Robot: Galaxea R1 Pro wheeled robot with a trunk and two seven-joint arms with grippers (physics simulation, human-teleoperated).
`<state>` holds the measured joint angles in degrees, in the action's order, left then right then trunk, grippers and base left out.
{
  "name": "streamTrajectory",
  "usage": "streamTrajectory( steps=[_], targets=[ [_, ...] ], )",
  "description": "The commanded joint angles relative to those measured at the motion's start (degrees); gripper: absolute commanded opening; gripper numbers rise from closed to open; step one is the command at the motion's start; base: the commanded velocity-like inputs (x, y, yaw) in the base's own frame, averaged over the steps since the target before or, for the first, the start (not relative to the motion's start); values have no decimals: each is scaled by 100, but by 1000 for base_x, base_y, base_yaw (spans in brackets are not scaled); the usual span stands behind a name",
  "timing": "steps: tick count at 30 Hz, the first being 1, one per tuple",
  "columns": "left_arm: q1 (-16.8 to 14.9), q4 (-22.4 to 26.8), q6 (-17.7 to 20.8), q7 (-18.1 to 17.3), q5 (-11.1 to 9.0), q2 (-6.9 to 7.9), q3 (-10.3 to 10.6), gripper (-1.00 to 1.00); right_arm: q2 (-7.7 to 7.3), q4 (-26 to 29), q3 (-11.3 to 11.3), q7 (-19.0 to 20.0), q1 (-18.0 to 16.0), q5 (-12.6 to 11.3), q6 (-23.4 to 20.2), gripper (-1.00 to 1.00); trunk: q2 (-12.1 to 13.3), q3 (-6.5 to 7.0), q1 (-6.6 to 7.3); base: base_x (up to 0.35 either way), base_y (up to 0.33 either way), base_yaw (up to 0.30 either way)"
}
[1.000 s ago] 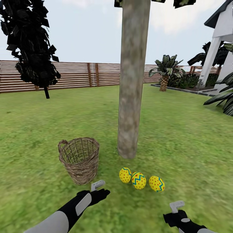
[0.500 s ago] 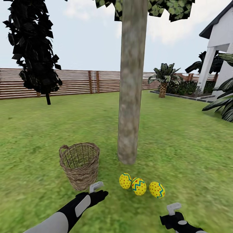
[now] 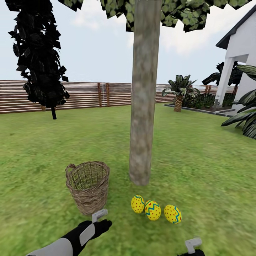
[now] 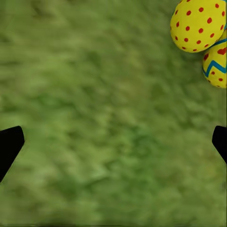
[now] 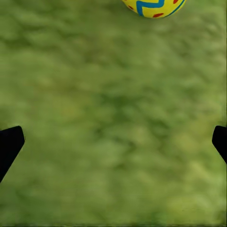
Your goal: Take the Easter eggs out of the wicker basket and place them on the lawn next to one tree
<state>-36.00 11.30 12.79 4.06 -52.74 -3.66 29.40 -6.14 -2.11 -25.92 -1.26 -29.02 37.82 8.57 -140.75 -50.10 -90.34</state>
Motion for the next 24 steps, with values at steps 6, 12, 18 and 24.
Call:
streamTrajectory(
  steps=[6,12,18,24],
  targets=[
    [46,-705,-48,38,-73,-20,48,100,-12,-27,-43,9,271,65,-3,100,239,85,134,0,0,0],
    [213,-898,-273,42,-72,-23,47,100,-14,-19,-44,-21,378,38,39,100,480,139,266,0,0,0],
    [413,-913,-286,49,-78,-5,40,100,-2,-26,-39,-23,415,72,39,100,721,192,397,0,0,0],
    [631,-919,-294,51,-77,18,39,100,-5,-19,-44,-23,423,62,39,100,961,245,529,0,0,0]
  ],
)
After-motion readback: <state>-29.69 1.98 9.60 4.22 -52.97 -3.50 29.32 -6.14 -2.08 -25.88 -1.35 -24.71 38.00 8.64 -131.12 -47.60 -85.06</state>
